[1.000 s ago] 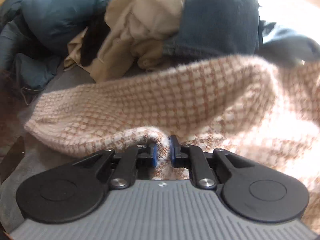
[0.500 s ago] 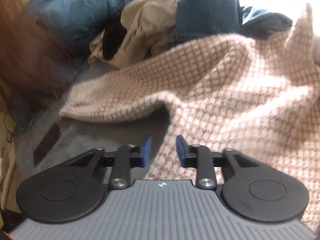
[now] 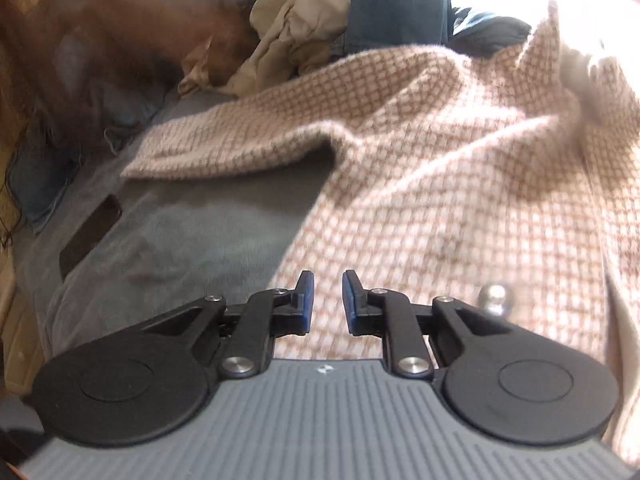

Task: Fold clothes

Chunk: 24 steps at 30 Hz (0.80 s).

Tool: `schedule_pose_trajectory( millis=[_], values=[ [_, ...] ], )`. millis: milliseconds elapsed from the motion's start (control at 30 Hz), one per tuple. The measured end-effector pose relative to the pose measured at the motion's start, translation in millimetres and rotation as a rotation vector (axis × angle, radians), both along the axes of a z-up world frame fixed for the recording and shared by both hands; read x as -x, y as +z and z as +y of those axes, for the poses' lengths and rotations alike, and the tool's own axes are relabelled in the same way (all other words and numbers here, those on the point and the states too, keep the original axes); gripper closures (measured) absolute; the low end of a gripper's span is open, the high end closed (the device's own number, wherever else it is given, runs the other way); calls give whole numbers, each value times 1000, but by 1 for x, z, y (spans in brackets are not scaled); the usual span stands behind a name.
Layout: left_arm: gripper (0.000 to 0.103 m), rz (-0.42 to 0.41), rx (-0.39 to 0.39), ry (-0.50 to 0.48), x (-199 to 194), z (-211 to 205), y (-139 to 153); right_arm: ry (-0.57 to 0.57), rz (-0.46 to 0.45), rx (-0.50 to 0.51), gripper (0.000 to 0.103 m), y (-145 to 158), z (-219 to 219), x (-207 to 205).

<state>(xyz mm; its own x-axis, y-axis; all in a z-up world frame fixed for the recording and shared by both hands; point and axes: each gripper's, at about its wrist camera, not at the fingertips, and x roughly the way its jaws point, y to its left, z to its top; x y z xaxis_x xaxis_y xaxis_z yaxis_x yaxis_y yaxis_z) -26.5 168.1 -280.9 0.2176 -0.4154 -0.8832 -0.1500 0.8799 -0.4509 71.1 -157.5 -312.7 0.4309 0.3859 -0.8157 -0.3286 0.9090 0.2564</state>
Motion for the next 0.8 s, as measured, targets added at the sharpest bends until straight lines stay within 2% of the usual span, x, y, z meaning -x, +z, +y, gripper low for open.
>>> schedule_pose_trajectory(
  millis=[100,200,333,400,467,533,600,667,733,800],
  values=[
    [75,-15,-35,-49,1,-5,-1,18,25,71,88,-29,13,41],
    [73,-23,-49,-84,2,-4,0,-23,17,96,87,-37,11,106],
    [74,-13,-67,-154,-2,-3,6,-93,155,70,87,-37,-5,178],
    [74,-6,-71,-184,-4,-1,12,-125,253,93,85,-40,-16,202],
    [72,-7,-65,-209,-8,2,22,-197,289,69,85,-31,-33,217],
    [69,-12,-47,-225,-12,5,30,-302,249,27,84,-12,-54,223],
    [67,3,-23,-236,-18,5,31,-430,198,4,73,1,-79,225],
    [64,46,-3,-255,-17,2,31,-576,157,-19,70,6,-107,226],
    [64,73,-16,-277,-8,-12,13,-688,137,-45,70,2,-133,226],
    [68,86,-53,-299,2,-18,11,-730,130,-59,70,-4,-147,222]
  ],
)
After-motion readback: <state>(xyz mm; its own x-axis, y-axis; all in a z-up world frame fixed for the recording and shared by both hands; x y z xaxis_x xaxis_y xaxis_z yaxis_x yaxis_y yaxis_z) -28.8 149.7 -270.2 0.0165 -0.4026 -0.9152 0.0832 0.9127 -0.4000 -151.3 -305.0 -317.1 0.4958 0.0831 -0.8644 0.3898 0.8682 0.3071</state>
